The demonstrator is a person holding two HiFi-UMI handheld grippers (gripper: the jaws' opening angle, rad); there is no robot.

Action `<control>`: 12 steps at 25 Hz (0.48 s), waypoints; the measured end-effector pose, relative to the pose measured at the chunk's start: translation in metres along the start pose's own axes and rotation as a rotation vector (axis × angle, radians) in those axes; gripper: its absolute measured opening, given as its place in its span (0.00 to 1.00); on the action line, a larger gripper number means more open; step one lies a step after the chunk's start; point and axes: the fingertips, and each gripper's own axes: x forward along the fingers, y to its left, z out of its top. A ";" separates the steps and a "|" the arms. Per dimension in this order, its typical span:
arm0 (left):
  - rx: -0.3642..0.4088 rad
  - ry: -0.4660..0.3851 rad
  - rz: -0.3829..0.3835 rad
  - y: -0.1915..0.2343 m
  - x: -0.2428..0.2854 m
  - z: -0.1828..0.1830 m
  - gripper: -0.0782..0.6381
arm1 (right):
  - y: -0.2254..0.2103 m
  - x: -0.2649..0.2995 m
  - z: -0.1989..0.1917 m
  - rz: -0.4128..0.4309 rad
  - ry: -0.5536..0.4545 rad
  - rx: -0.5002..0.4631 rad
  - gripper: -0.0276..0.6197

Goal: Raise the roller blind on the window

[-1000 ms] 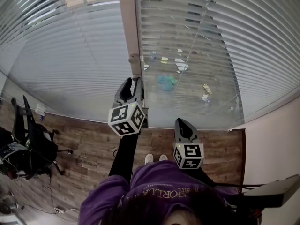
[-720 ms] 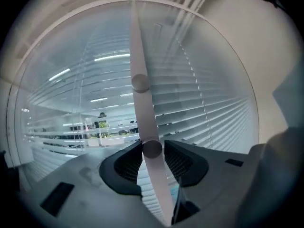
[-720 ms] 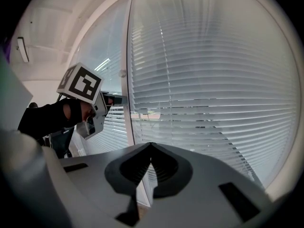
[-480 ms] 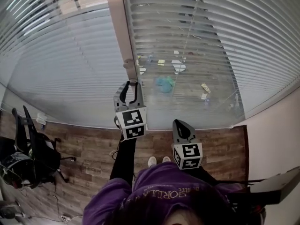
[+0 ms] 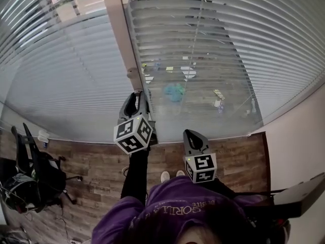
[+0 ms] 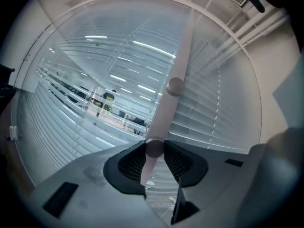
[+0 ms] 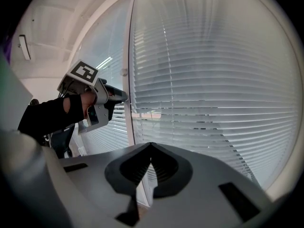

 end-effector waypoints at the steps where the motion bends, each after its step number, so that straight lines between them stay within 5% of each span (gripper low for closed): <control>1: 0.017 0.001 0.003 0.001 0.001 0.000 0.28 | 0.001 0.001 0.000 0.001 0.001 -0.001 0.04; 4: 0.165 -0.002 0.027 0.001 0.002 0.001 0.28 | 0.002 0.004 0.001 0.008 0.003 -0.008 0.04; 9: 0.598 0.003 0.073 -0.009 0.004 0.006 0.28 | 0.003 0.008 0.003 0.021 0.006 -0.018 0.04; 12: 0.690 0.012 0.088 -0.012 0.005 0.001 0.28 | 0.002 0.006 0.004 0.020 0.003 -0.021 0.04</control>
